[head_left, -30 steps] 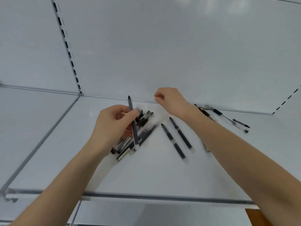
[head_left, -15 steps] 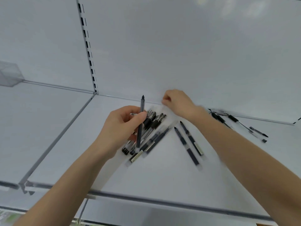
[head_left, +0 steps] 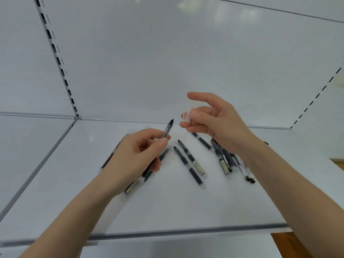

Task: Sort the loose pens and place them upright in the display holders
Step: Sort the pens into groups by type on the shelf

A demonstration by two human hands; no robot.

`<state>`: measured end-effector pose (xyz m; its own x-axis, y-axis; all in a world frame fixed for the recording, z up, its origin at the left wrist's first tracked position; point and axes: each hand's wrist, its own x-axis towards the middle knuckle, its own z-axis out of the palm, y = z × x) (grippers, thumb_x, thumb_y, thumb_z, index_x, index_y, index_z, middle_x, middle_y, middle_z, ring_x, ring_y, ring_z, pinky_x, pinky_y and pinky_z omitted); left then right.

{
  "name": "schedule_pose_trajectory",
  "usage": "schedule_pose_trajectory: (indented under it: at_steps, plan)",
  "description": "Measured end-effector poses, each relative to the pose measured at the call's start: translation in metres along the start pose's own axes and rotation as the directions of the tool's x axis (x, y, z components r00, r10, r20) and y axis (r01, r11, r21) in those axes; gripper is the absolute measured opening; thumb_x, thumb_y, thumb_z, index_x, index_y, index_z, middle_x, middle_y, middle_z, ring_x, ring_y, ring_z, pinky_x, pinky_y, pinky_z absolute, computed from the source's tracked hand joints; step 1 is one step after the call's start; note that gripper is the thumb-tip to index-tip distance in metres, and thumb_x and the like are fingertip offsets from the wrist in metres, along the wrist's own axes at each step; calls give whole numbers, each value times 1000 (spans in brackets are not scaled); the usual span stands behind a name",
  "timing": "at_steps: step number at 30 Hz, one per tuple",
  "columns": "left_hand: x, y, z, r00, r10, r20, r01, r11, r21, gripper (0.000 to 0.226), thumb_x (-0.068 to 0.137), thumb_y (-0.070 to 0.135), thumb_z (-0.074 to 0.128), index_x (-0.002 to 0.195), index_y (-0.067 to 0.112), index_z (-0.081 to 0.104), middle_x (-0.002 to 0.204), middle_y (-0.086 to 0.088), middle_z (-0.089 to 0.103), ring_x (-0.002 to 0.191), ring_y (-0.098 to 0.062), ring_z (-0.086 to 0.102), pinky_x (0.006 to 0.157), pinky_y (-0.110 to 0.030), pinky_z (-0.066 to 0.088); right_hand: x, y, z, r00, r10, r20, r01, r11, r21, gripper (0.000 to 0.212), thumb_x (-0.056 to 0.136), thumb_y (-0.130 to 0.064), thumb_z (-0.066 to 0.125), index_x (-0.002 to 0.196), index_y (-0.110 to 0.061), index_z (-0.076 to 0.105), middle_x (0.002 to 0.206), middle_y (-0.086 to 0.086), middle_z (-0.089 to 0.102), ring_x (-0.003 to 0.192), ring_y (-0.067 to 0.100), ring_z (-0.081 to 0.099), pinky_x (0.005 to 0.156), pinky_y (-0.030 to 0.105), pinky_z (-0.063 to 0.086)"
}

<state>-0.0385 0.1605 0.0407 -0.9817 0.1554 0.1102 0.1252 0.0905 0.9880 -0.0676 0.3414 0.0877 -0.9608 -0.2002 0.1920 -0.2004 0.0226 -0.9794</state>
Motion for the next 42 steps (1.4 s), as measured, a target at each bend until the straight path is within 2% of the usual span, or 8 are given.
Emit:
schedule_pose_trajectory:
  at_steps: [3,9,16,21,26,31,34,42]
  plan:
    - [-1,2,7,1000,12,23,-12,1000,-9,12,86,17,57,88,19,68,55,-3,52,46,-7,53,48,-14,45,-8,-2,-4,1000,-15,-22,15,1000,-6,26,88,1,54,102,-21,60,79,12,68,73,17,71,70,23,58]
    - [-2,2,10,998,35,58,-36,999,29,12,86,18,57,90,21,68,51,7,51,49,-6,52,53,-21,50,-18,-2,-15,999,-35,-3,33,975,-219,27,90,-7,54,109,-26,57,69,-8,69,79,12,64,60,17,50]
    - [-5,6,5,994,89,59,-96,987,128,16,85,25,58,81,35,69,60,1,50,53,-11,44,54,-28,39,-23,-11,-21,995,-49,93,84,900,-428,19,91,-6,53,91,-21,65,81,-1,64,71,7,64,65,16,53]
    - [-7,6,3,992,96,82,-110,976,188,17,85,24,58,80,38,68,62,-1,52,53,-9,42,47,-22,36,-24,-17,-18,980,-67,188,162,822,-546,23,90,-7,55,89,-29,64,68,-26,60,69,-2,54,67,10,46]
    - [-6,5,4,990,91,108,-113,968,224,14,86,23,57,84,30,69,63,-3,53,57,-13,43,51,-25,37,-24,-17,-17,980,-42,194,147,810,-568,19,87,-12,60,87,-31,64,76,-15,62,72,4,57,70,14,45]
    - [-6,6,7,984,132,117,-161,945,284,16,86,19,59,80,31,67,60,10,62,53,-2,45,51,-10,35,-26,-13,-12,972,-6,234,143,807,-573,21,87,-11,61,84,-32,63,76,-16,60,66,-10,55,64,4,40]
    - [-6,6,10,980,177,89,-197,917,346,17,86,18,59,77,31,67,73,14,65,60,-5,52,58,-11,39,-26,-9,-12,974,-27,224,155,803,-576,22,87,-10,60,83,-32,63,75,-15,61,65,-6,55,65,8,43]
    - [0,4,16,981,186,53,-193,914,357,14,86,17,58,77,20,69,60,14,62,53,-1,48,50,-8,35,-27,12,-10,987,-86,138,134,912,-387,25,88,0,56,85,-23,63,66,-14,63,64,-4,58,63,10,47]
